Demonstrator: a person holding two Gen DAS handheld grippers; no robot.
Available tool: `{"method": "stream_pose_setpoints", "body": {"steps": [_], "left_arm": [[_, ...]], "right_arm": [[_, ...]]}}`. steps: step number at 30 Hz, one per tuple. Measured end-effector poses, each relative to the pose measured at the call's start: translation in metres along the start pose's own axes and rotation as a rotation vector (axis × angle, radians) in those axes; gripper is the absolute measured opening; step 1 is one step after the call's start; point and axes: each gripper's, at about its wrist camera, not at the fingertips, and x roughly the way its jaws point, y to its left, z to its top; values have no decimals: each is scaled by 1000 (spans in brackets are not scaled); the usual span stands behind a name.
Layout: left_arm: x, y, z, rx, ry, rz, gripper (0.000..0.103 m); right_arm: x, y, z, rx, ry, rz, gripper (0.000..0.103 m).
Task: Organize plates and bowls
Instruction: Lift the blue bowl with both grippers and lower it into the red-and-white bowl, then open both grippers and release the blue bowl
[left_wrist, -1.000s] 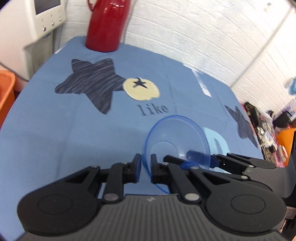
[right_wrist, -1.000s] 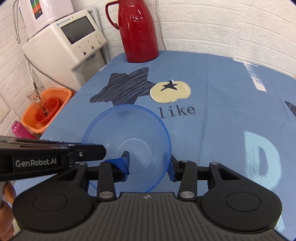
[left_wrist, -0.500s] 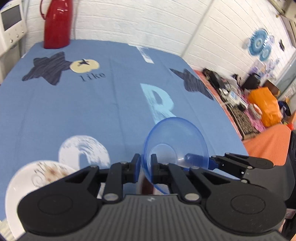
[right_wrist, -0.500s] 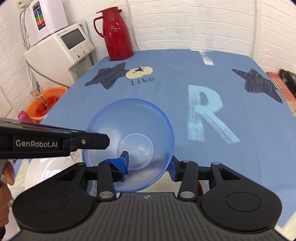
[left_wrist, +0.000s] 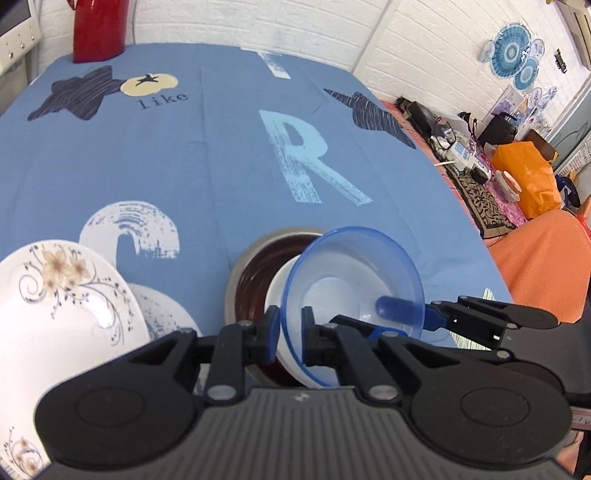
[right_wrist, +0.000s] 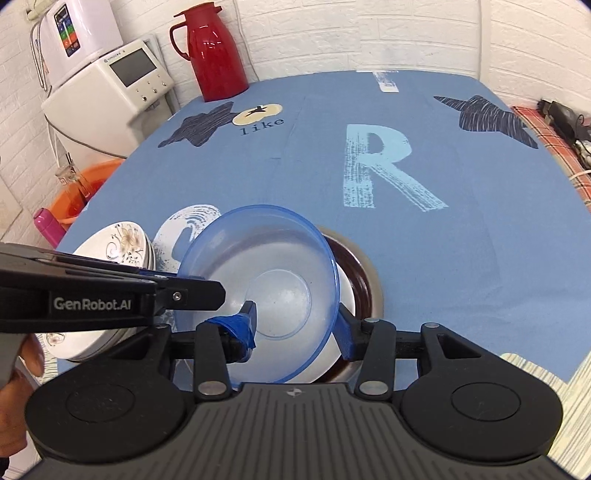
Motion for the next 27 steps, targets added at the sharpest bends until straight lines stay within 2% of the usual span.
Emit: {"method": "stream_pose_setpoints", "body": {"steps": [3,5,6,7,8,9,11,14,18,22,27], "left_arm": [[0,3,2,-11,5,-15,0],[0,6,3,-21,11,-39,5],[-1,8,3,-28,14,-53,13],[-2,10,4,-38,13,-70,38],[-3,11,4,-41,11,-72,52],[-6,11,5,-42,-4,-46,60],[-8,9,5,-20,-16,-34,60],[-8,12,6,-39,-6,-58,60],[-10,13,4,-36,-12,-51,60],[-16,14,3,-42,-23,-61,60],[-31,16,-1,-41,-80,-56,60]], "right_arm": [[0,1,-1,5,-7,-5,30],[-2,1,-2,14,-17,-3,29],[-4,0,-2,20,-23,-2,28],[-5,-2,-3,31,-26,0,28],[-7,-5,-3,47,-31,11,28],[-8,-6,-3,56,-31,10,29],[-11,-7,-3,65,-39,12,29],[-13,-6,-1,66,-47,4,29],[-17,-5,-2,48,-68,-24,29],[-30,-13,-5,67,-122,-52,29],[-50,-28,-21,128,-194,-80,30]]}}
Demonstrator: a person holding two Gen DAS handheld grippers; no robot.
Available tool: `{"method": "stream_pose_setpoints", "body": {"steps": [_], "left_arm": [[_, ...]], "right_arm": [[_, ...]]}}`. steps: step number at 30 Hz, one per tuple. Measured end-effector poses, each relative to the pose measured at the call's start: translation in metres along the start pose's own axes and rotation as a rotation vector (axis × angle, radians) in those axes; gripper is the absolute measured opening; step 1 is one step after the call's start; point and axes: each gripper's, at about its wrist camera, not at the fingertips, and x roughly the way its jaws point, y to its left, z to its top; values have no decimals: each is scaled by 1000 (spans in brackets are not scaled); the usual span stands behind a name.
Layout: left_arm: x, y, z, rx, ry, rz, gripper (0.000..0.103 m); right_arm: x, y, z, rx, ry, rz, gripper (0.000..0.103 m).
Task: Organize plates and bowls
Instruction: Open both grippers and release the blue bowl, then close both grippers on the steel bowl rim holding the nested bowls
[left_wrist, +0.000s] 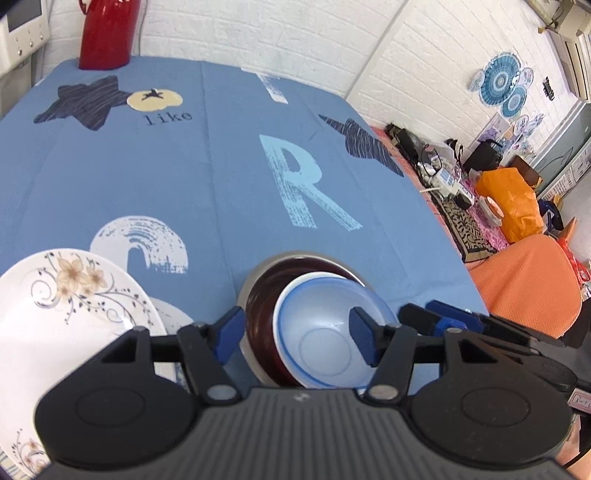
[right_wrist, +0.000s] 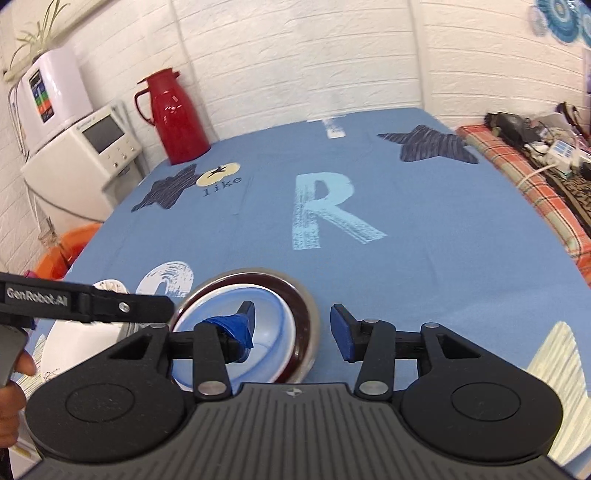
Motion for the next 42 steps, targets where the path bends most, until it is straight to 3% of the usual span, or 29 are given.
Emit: {"method": "stream_pose_setpoints", "body": {"steps": [8,14,17,19,23,26,42], "left_arm": [[-13,12,-3,25,-26,34,60],[10,24,21,108,139,4,60],[23,23,27,158,179,60,60],[29,26,29,179,175,105,60],[43,25,30,225,214,99,61],[51,27,31,245,205,163,61],[66,31,23,216,226,122,61]], "right_arm": [[-12,-20,-40,163,-64,-10,31],[-5,-30,-47,235,-42,1,31],[-2,-34,-44,247,-45,5,31],[-1,-35,-43,244,-41,-3,31],[4,-38,-41,245,-30,-1,32],[11,-38,-37,230,-6,-8,32],[43,-15,-14,7,115,-61,35]]}}
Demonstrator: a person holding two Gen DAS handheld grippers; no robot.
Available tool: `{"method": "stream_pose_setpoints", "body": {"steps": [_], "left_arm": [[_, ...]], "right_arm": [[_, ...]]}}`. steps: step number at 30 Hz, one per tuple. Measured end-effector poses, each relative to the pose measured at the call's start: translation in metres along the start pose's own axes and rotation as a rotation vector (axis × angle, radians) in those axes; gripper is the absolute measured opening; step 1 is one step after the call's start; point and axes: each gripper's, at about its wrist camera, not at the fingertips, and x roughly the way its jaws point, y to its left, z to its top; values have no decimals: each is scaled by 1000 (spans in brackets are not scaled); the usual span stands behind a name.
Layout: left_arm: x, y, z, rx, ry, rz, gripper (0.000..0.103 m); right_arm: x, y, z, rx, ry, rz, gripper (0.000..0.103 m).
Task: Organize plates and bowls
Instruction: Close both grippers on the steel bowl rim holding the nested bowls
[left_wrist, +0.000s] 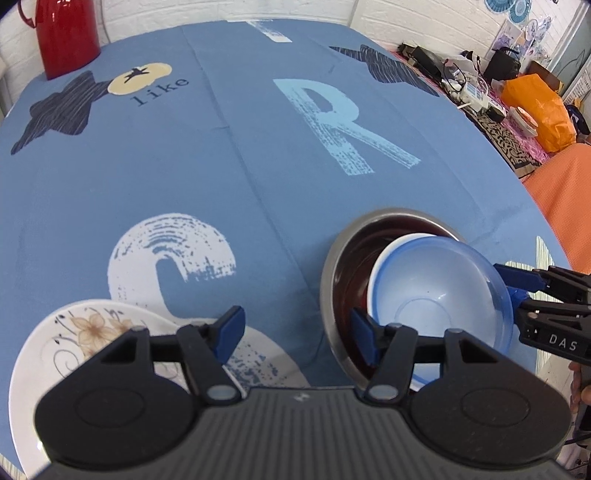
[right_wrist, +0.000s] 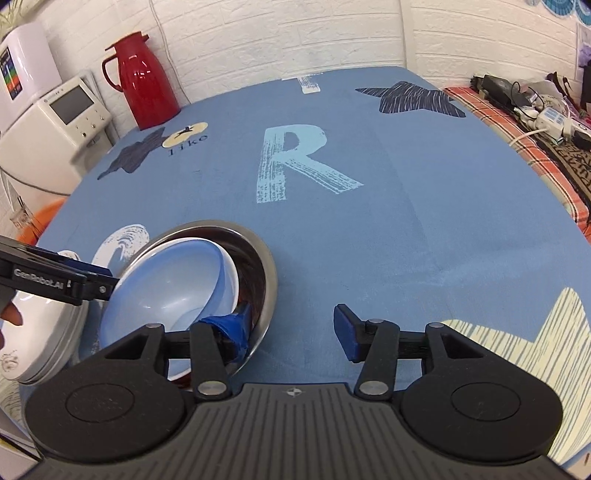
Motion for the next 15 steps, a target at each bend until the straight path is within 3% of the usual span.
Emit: {"method": "stream_pose_setpoints", "body": {"steps": [7,15], "left_arm": [[1,4,2,-27,9,-16,61],[2,9,5,-42,53,-16,61]], "right_arm": [[9,-9,6,54,49,38,39],[15,-6,10,39,135,29,53]]}}
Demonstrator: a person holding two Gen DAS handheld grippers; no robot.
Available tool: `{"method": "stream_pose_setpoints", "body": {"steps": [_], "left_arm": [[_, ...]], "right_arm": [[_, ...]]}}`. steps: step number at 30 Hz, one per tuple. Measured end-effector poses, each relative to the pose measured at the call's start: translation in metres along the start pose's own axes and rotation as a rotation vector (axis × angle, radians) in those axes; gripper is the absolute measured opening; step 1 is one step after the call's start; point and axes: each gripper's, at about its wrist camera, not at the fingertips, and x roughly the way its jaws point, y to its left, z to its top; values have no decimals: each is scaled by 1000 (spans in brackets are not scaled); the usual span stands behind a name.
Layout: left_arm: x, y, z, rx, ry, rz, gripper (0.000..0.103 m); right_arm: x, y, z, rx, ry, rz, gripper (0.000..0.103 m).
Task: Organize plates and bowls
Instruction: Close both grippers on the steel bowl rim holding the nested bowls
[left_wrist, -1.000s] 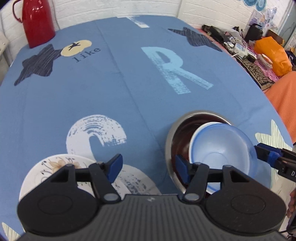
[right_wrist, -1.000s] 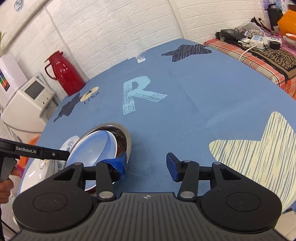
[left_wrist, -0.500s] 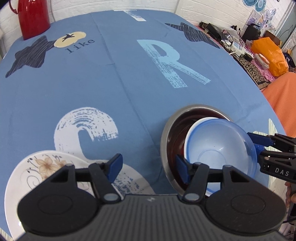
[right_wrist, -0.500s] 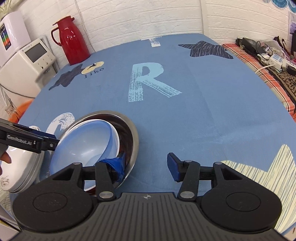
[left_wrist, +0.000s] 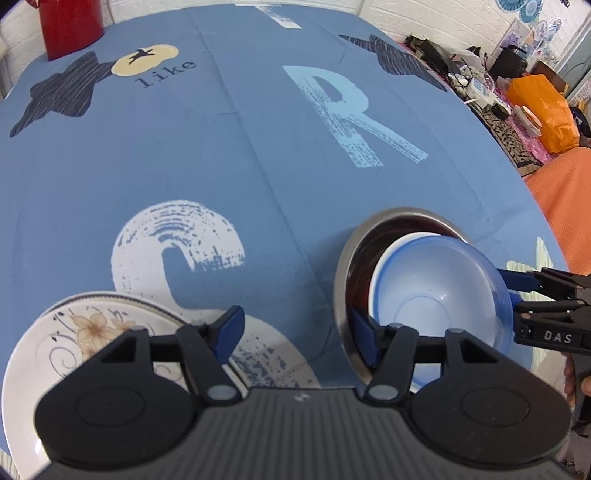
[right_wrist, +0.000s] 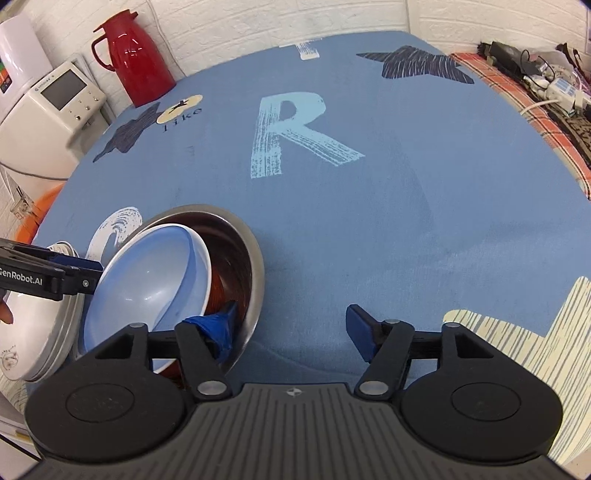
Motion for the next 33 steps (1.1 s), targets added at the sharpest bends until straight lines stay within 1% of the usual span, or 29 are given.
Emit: {"method": "stream_pose_setpoints", "body": {"steps": [1,4,7,11,13,15,17,20,22,23,24,26,27,28,29,30,31,32,33], "left_arm": [[1,1,1,-3,-2,-4,61],[2,6,1,-13,-11,-26,61],[2,6,1,-26,-20,-30,60],[1,7,-2,-31,-28,-44,57],[1,8,-2,-49,-22,-61,50],[1,10,-2,-65,-17,-77,48],[1,9,-3,-66,-23,-73,48],[0,8,-5,-69,-28,-67,48],[-1,7,-7,-64,-28,-70,47],[-1,8,-8,-62,-27,-73,47],[-2,8,-8,-61,-28,-77,44],[-2,10,-8,-67,-22,-114,33],[-2,11,-8,-76,-17,-143,23],[-2,12,-9,-83,-14,-160,17],[-2,13,-9,-96,-15,-175,14],[-2,14,-10,-118,-14,-200,6],[-1,16,-10,-140,-11,-226,0],[-1,18,-11,-165,-6,-252,0],[0,19,-11,-186,-3,-258,0]], "right_arm": [[1,0,0,7,5,-7,53],[2,-1,-6,32,-15,-2,55],[2,2,-9,22,-34,-17,56],[2,1,-9,18,-39,-14,57],[3,2,-8,15,-36,-17,58],[3,2,-7,11,-30,-19,58],[3,3,-7,17,-30,-21,58],[2,3,-11,2,-54,14,49],[1,4,-13,-6,-76,39,39],[0,6,-13,-11,-84,50,30],[-1,8,-13,-14,-88,56,23],[-1,10,-12,-4,-92,67,15],[-1,10,-12,9,-93,72,12],[-1,9,-12,29,-89,81,11],[0,7,-11,56,-80,89,11],[1,4,-10,88,-70,98,11],[1,2,-10,117,-59,108,11],[2,1,-10,138,-45,117,11],[2,1,-9,150,-29,121,11]]}}
